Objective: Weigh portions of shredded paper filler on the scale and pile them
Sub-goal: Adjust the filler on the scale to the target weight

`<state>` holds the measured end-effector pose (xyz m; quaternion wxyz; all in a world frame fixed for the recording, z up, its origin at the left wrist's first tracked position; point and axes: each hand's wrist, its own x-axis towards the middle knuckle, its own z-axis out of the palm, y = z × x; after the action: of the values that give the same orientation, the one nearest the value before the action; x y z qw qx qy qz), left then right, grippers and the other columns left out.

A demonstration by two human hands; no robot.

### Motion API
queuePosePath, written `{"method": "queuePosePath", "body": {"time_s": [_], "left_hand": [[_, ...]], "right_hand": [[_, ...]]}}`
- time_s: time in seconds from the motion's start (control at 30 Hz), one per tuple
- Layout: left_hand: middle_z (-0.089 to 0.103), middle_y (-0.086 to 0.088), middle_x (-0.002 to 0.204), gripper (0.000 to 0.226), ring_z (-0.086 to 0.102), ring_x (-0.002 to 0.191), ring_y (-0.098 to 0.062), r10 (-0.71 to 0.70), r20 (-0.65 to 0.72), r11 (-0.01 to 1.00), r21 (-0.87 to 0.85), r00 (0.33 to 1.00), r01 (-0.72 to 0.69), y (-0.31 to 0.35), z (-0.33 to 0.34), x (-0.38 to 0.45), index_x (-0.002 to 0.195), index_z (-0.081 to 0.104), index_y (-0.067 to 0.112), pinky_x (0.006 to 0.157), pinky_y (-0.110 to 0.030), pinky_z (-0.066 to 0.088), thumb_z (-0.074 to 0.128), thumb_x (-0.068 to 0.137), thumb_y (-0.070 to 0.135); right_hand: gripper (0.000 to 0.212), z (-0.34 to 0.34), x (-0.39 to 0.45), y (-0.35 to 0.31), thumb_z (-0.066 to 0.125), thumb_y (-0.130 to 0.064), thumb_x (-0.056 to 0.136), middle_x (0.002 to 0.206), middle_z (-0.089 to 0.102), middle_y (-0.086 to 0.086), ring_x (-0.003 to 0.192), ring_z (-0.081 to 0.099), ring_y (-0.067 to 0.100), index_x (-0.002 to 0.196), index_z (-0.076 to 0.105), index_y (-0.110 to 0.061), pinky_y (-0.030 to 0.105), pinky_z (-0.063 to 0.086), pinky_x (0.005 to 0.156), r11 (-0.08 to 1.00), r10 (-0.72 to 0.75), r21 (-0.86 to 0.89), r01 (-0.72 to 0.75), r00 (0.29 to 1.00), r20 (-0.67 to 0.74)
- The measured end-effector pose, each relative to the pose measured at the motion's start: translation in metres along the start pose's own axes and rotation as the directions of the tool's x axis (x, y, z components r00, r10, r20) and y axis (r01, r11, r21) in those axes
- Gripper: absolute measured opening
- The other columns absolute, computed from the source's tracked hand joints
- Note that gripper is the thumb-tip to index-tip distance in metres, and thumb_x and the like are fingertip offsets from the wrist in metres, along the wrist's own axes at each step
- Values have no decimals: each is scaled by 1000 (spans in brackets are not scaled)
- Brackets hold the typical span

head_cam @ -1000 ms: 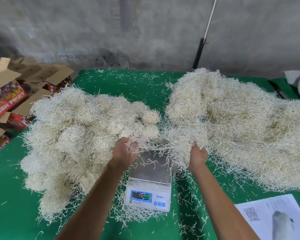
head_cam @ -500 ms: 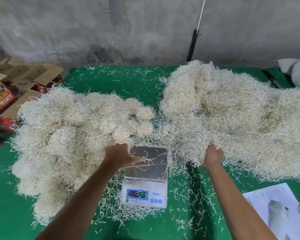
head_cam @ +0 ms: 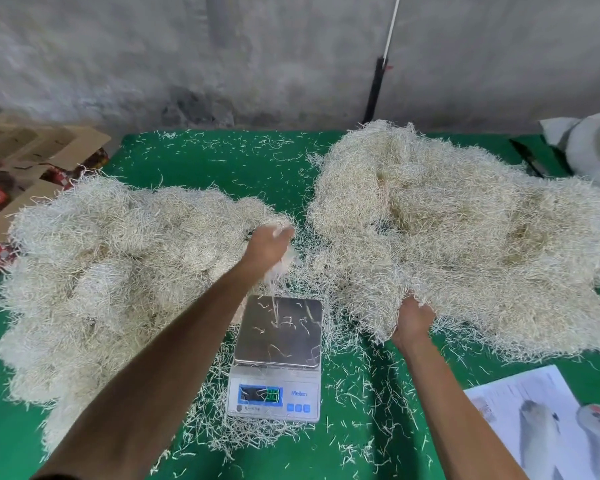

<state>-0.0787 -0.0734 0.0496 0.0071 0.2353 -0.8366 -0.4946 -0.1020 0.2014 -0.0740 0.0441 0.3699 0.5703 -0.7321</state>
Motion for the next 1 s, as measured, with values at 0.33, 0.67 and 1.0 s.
{"method": "queuePosePath", "body": {"time_s": [0.33, 0.67, 1.0], "left_hand": [[35, -9, 156, 63, 52, 124, -26, 127, 224, 951, -304, 966, -55, 92, 32, 43, 150, 32, 28, 102, -46, 49, 39, 99, 63], [68, -14, 126, 55, 68, 113, -31, -217, 801, 917, -29, 559, 397, -85, 24, -15, 125, 63, 10, 92, -42, 57, 50, 100, 56], [42, -14, 154, 47, 45, 138, -22, -258, 55, 700, -677, 964, 226, -120, 33, -11, 148, 40, 6, 112, -40, 40, 45, 107, 29]], "right_hand": [[71, -10, -11, 20, 45, -9, 106, 171, 14, 10, 155, 20, 35, 165, 6, -12, 59, 14, 123, 997, 32, -74, -29, 999, 38], [71, -7, -21, 43, 44, -5, 104, 168, 22, 13, 152, 26, 33, 165, 7, -8, 55, 15, 124, 987, 67, -151, -56, 996, 64], [64, -15, -28, 52, 41, -8, 106, 168, 23, 12, 154, 24, 33, 163, 14, -6, 57, 14, 124, 980, 86, -183, -76, 995, 46]]}}
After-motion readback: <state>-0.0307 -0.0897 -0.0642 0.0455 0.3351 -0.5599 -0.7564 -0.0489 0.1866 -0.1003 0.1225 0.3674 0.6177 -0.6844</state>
